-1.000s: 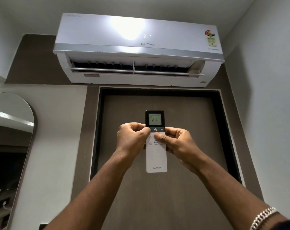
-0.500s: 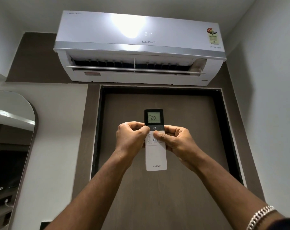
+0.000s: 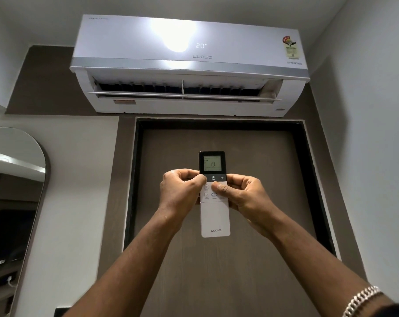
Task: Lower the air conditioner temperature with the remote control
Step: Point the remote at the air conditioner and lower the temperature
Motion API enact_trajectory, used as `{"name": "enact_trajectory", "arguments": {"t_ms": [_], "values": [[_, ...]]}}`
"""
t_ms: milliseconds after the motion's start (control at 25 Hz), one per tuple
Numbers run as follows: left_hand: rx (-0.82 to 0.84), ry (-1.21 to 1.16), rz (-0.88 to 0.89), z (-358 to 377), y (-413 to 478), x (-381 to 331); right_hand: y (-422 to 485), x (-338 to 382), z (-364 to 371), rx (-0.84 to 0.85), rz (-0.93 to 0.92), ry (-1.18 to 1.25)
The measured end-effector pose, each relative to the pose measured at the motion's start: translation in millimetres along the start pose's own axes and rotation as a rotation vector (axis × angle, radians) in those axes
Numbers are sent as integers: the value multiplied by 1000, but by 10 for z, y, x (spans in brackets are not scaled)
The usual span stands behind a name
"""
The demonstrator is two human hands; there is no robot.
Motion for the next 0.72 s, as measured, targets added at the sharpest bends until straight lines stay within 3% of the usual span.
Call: {"name": "enact_trajectory", "arguments": {"t_ms": [720], "values": [[2,-1,20,46,-26,52,-39,8,-29,-22,9,-23]]}}
Point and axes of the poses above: each hand's wrist, its own y-axis towards the middle knuckle, its own z-axis out of the palm, x = y × z, the point moved 1 cm from there along y, towards the middle knuckle
